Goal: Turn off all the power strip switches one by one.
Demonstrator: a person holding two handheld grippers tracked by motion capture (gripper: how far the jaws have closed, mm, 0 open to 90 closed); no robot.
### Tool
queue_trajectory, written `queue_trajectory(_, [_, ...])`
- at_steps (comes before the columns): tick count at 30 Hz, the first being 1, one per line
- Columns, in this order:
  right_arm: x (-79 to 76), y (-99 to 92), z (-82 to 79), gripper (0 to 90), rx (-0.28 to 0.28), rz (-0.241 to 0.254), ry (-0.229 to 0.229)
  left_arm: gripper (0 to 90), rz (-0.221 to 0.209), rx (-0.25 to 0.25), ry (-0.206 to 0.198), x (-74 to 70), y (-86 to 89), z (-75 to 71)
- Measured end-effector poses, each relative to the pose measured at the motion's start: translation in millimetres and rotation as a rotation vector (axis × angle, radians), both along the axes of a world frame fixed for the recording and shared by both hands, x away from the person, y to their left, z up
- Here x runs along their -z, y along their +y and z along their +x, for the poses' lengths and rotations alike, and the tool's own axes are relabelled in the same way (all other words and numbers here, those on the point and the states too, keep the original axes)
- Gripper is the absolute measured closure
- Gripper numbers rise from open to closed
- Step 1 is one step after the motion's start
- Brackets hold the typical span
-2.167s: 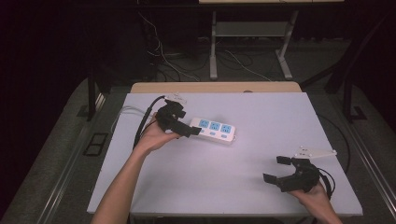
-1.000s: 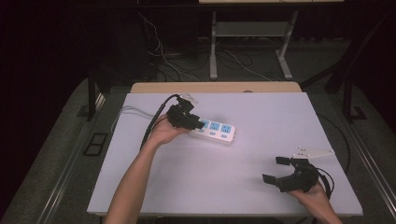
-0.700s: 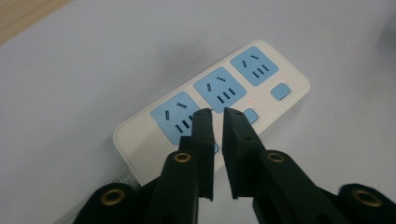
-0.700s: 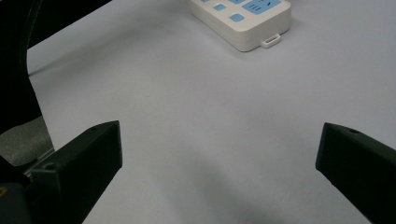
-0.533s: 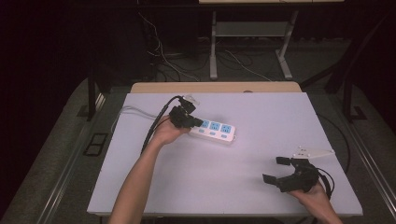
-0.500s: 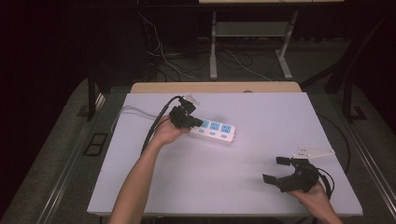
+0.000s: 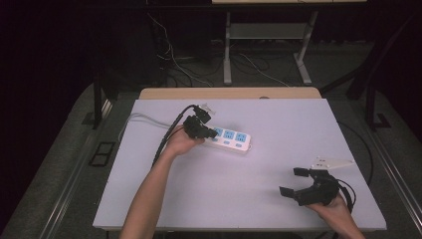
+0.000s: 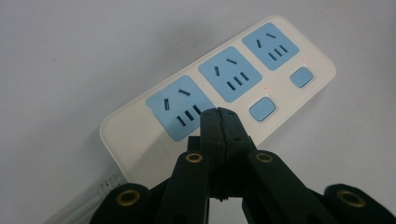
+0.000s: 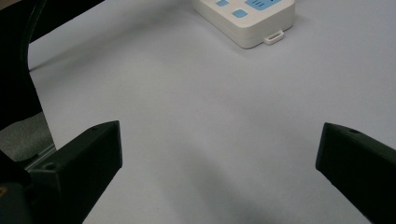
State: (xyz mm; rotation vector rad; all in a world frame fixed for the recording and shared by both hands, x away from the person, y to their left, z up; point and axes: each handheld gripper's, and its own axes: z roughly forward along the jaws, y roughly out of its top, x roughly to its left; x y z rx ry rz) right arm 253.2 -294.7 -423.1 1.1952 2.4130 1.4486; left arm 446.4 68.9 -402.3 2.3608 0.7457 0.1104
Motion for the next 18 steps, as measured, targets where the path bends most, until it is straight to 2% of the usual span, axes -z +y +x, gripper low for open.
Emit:
queue_trajectory(6, [0.1,0.8,-0.4,0.4,-0.004,-0.005,0.002,89.1,0.013,0.005,0.014,6.3,-3.5,1.0])
queue_trajectory(15, [-0.5,0.4,-0.9,0.4,-0.004,-0.009,0.0,89.3,-0.004,0.0,0.018,8.1,-1.2,1.4])
queue_trajectory(18, [-0.7,0.0,-1.0,0.4,-0.005,-0.01,-0.006,89.4,-0.014,-0.008,0.031,8.6,-0.3,1.9])
